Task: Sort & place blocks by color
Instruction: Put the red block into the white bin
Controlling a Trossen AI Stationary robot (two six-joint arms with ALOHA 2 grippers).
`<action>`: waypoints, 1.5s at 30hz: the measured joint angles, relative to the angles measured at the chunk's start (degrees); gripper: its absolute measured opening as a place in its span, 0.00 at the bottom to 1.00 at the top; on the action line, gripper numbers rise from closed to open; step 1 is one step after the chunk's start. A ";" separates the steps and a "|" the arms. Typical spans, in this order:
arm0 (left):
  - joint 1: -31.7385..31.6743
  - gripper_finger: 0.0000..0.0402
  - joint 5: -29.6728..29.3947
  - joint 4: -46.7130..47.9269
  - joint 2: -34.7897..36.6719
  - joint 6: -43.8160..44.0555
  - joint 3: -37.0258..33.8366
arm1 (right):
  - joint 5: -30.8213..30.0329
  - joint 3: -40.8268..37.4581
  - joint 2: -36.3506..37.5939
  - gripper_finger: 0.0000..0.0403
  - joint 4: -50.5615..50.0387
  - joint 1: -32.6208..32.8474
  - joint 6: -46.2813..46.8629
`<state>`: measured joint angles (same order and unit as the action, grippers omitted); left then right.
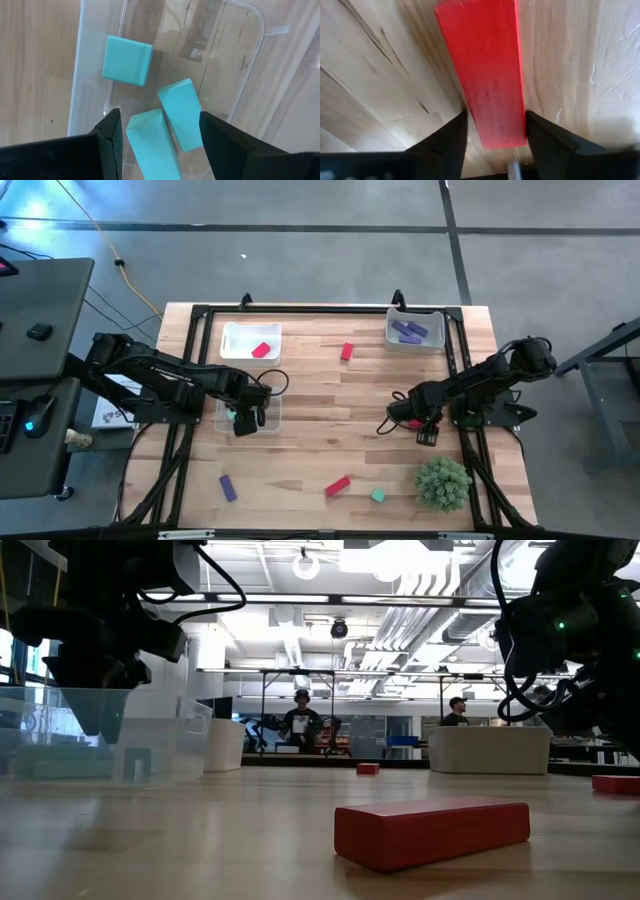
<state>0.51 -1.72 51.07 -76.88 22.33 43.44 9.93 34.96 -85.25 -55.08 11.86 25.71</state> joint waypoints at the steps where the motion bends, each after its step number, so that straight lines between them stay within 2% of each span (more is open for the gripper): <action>1: 0.00 0.43 0.00 0.00 0.00 0.01 0.00 | 0.14 0.00 -0.02 0.41 0.06 0.00 0.19; 7: 0.00 0.43 0.00 0.00 0.00 0.02 0.00 | 0.48 0.01 -0.02 0.25 0.13 0.02 1.68; 15: 0.00 0.43 0.91 0.00 0.00 0.20 0.04 | 1.28 1.75 -0.31 0.25 -0.59 0.02 5.28; 19: -0.13 0.43 4.11 0.00 0.00 0.60 0.04 | 2.99 6.54 -0.26 0.25 -0.79 0.10 5.93; 27: -0.13 0.43 5.27 0.16 0.00 5.16 0.51 | 0.00 16.54 -0.26 0.25 -2.39 0.04 8.47; 37: -0.26 0.43 5.77 -0.07 0.02 5.27 9.28 | -8.33 29.74 -0.24 0.25 -2.31 0.02 9.42; 45: -4.05 0.43 5.60 -2.01 0.04 6.23 18.43 | -13.16 33.20 -0.20 0.25 -2.37 -1.82 8.45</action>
<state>-3.53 3.88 49.06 -76.84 28.56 61.87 -3.23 68.16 -85.45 -57.45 10.04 34.17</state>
